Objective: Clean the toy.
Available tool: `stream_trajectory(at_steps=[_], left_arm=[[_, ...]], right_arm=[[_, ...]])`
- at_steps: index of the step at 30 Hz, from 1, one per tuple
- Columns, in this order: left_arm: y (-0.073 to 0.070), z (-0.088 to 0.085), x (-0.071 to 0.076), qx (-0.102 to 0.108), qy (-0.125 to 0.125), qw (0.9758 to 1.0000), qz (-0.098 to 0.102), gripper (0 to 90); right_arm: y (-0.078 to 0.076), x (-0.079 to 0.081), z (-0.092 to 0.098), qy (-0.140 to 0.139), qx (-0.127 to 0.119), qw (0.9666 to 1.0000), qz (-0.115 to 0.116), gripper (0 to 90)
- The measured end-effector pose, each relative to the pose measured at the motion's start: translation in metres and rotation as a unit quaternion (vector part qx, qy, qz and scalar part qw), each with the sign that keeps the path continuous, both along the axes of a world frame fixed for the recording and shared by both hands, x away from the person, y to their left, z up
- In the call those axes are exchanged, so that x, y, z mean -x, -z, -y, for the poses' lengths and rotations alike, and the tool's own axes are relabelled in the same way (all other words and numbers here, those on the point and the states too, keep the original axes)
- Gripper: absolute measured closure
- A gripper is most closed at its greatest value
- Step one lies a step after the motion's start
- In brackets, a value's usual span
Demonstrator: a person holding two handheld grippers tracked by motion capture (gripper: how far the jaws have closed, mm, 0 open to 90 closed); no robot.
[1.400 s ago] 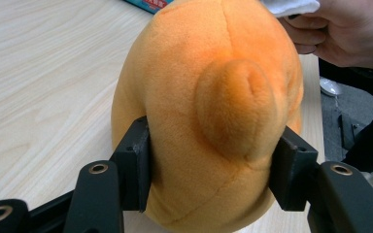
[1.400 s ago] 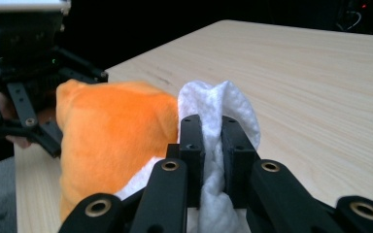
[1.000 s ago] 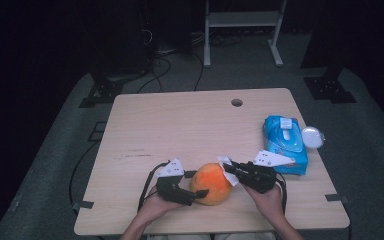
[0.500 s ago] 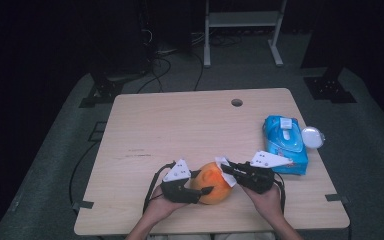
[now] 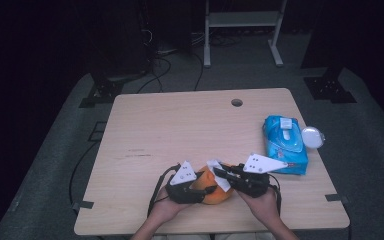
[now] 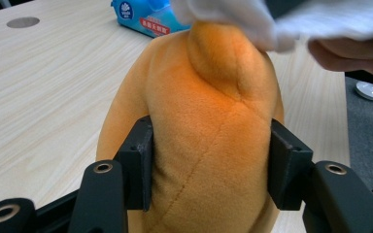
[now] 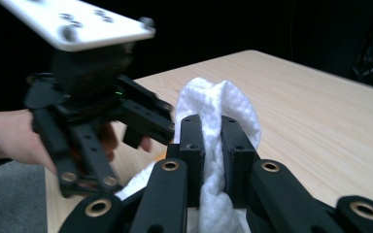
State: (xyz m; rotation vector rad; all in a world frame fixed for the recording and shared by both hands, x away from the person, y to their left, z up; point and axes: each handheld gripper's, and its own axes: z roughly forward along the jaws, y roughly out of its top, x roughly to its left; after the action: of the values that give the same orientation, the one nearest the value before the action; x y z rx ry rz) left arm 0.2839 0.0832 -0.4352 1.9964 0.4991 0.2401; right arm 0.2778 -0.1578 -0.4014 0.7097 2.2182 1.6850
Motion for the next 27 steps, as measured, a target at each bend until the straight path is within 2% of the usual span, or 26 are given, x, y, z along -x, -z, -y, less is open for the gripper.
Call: stream_trajectory(at_steps=[2, 4, 6, 8, 9, 10, 11, 13, 14, 20, 22, 25, 27], left_arm=[[-0.001, -0.001, 0.0, 0.005, 0.009, 0.9999, -0.005, 42.7], [-0.003, -0.003, -0.004, 0.017, 0.018, 0.9995, -0.022, 29.0], [-0.002, -0.002, -0.007, 0.022, 0.011, 0.9992, -0.031, 22.5], [0.0, 0.0, -0.006, 0.02, 0.008, 0.9994, -0.027, 25.5], [0.0, 0.0, -0.006, 0.02, 0.008, 0.9994, -0.027, 32.4], [0.001, 0.003, -0.003, 0.013, 0.01, 0.9998, -0.012, 37.7], [0.001, 0.004, -0.001, 0.007, 0.013, 0.9999, -0.007, 40.3], [0.0, 0.003, 0.0, -0.003, 0.016, 0.9999, -0.002, 43.6], [0.0, 0.003, 0.001, -0.003, 0.017, 0.9998, -0.002, 44.7], [0.001, 0.001, 0.002, -0.004, 0.025, 0.9997, 0.002, 45.0], [0.002, 0.003, 0.002, -0.005, 0.033, 0.9994, 0.003, 43.3], [0.002, 0.0, 0.002, -0.009, 0.036, 0.9993, 0.004, 44.5], [0.002, -0.002, 0.002, -0.013, 0.04, 0.9991, 0.006, 45.6]], right_arm=[[0.007, -0.007, 0.009, 0.017, 0.002, 0.9998, -0.015, 81.0], [0.012, -0.011, 0.015, 0.017, -0.007, 0.9994, -0.031, 81.0], [0.012, -0.01, 0.015, 0.019, -0.003, 0.9994, -0.028, 81.0], [0.008, -0.008, 0.012, 0.017, -0.008, 0.9994, -0.028, 81.0], [0.008, -0.008, 0.012, 0.017, -0.008, 0.9994, -0.028, 81.0], [0.001, 0.001, 0.007, 0.0, -0.014, 0.9999, -0.007, 81.0], [-0.003, 0.006, 0.002, -0.012, -0.012, 0.9999, 0.001, 81.0], [-0.005, 0.012, -0.007, -0.018, 0.014, 0.9995, 0.02, 81.1], [-0.004, 0.01, -0.008, -0.018, 0.021, 0.9994, 0.019, 81.1], [0.009, -0.008, 0.015, 0.026, 0.007, 0.9994, -0.024, 81.1], [0.005, -0.001, 0.009, 0.017, 0.007, 0.9997, -0.014, 81.2], [-0.001, 0.007, -0.005, 0.0, 0.034, 0.9992, 0.022, 81.2], [0.003, -0.003, 0.003, 0.006, 0.026, 0.9996, 0.002, 81.2]])
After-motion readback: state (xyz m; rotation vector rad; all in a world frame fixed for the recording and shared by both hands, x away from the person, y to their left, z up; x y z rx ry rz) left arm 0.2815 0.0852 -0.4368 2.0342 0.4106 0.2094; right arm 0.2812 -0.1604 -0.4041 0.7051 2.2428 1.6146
